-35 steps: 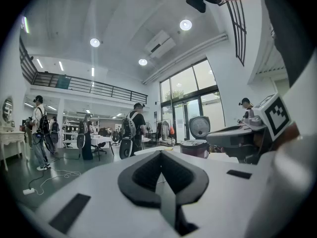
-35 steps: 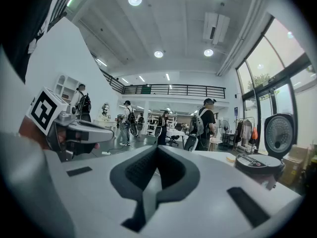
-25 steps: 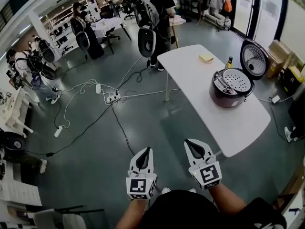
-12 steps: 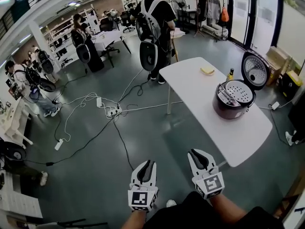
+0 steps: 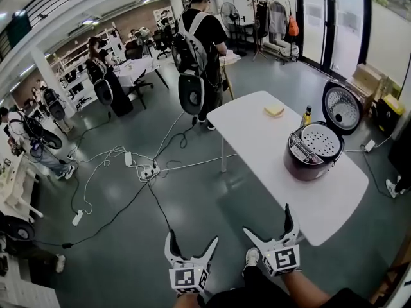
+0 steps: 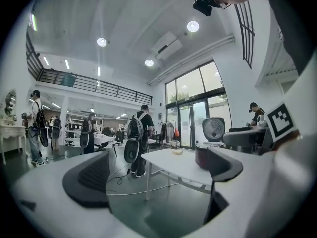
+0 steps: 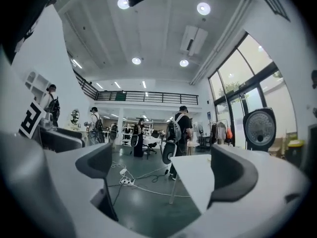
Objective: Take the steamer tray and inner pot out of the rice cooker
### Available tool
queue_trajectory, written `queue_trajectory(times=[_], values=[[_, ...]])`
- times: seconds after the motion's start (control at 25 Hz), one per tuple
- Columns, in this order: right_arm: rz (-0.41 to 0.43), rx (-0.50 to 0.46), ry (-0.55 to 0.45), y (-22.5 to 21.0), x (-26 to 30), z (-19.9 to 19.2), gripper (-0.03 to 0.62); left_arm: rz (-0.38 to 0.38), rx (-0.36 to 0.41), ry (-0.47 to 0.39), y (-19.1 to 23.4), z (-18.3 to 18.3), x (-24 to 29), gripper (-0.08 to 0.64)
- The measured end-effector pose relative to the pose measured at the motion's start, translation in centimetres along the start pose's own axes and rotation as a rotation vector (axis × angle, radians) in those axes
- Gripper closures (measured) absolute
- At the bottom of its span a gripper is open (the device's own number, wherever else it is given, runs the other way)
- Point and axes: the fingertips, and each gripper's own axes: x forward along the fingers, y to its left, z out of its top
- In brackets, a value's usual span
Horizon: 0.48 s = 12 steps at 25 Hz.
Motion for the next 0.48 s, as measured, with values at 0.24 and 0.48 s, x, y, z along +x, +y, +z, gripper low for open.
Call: queue_trajectory(times=[0.24,0.48], values=[[-0.071,-0.003,0.049,-6.3,5.3,-2.1,-0.002,-0.038,0.031,0.05,-0.3,0.0,8.6,-0.035],[-0.145,-0.003,0.06,-13.6,9.7,-2.6,-0.002,-0.113,0.059,0.064,-2.7,0.9,17.5,-0.035]])
